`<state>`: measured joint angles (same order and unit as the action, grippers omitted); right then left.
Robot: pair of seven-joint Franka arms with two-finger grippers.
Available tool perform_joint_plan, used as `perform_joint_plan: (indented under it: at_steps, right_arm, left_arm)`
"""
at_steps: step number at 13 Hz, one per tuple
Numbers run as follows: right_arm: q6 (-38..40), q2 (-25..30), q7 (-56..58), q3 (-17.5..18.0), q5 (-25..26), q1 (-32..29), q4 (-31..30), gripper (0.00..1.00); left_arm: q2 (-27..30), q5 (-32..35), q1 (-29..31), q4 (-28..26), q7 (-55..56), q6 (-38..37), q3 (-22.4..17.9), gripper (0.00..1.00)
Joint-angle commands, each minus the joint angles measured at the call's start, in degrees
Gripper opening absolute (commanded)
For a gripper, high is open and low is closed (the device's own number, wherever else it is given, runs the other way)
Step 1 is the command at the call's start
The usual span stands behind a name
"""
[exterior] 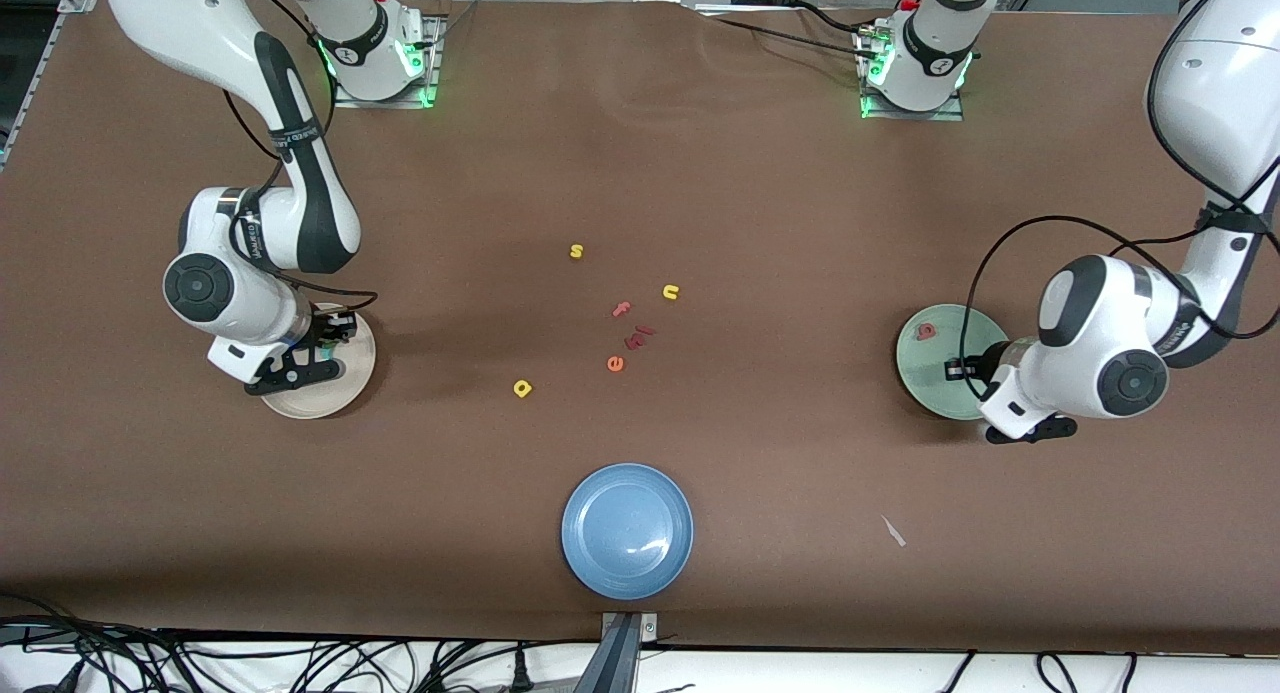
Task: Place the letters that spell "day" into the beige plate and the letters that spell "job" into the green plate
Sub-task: 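Release the green p on the beige plate while the left gripper places cyan 1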
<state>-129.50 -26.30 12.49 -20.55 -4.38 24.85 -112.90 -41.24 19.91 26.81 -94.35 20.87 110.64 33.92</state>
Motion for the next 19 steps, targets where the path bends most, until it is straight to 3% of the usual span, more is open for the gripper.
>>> perform_joint_plan:
  at_steps: [1,2,3,4,5,6,11,15,19]
  right_arm:
    - [-0.67,0.72,1.04,0.24,-1.68,-0.33,-0.83,1.00]
    - [-0.58,0.72,0.96,0.42,-1.68,-0.33,-0.39,1.00]
    - [-0.23,0.72,0.61,0.51,-1.77,-0.07,0.31,1.00]
    - [0.82,0.64,-0.44,0.94,-1.77,0.11,1.36,1.00]
    - [1.87,0.55,-2.02,2.25,-1.77,0.20,2.50,1.00]
    - [2.40,0.29,-4.03,3.57,-1.77,0.20,3.56,1.00]
    - [2.32,-1.73,-21.77,11.48,-1.77,0.20,8.21,1.00]
    - [2.32,-6.65,-35.05,16.67,-1.68,0.20,14.97,1.00]
    - [1.88,-11.39,-43.14,19.40,-1.68,0.29,20.51,1.00]
  left_arm:
    - [-1.03,-0.31,-0.18,-0.66,-0.39,2.82,0.00,0.07]
    - [-1.13,-0.13,0.00,-0.75,-0.73,3.09,-0.26,0.10]
    - [-0.87,0.04,0.00,-0.66,-0.74,3.01,-0.26,0.27]
    - [-0.60,0.04,0.00,-0.48,-0.65,2.75,-0.26,0.66]
    - [-0.08,0.04,0.00,-0.31,-0.74,2.48,-0.26,0.96]
    - [0.54,0.04,0.08,0.30,-0.56,2.22,-0.18,0.99]
    - [6.95,0.04,-0.35,5.48,0.23,-5.06,0.44,1.00]
    - [7.66,-0.13,-2.10,19.61,-2.49,-20.43,2.20,1.00]
    - [8.71,-0.31,-2.73,26.40,-6.09,-23.89,3.25,1.00]
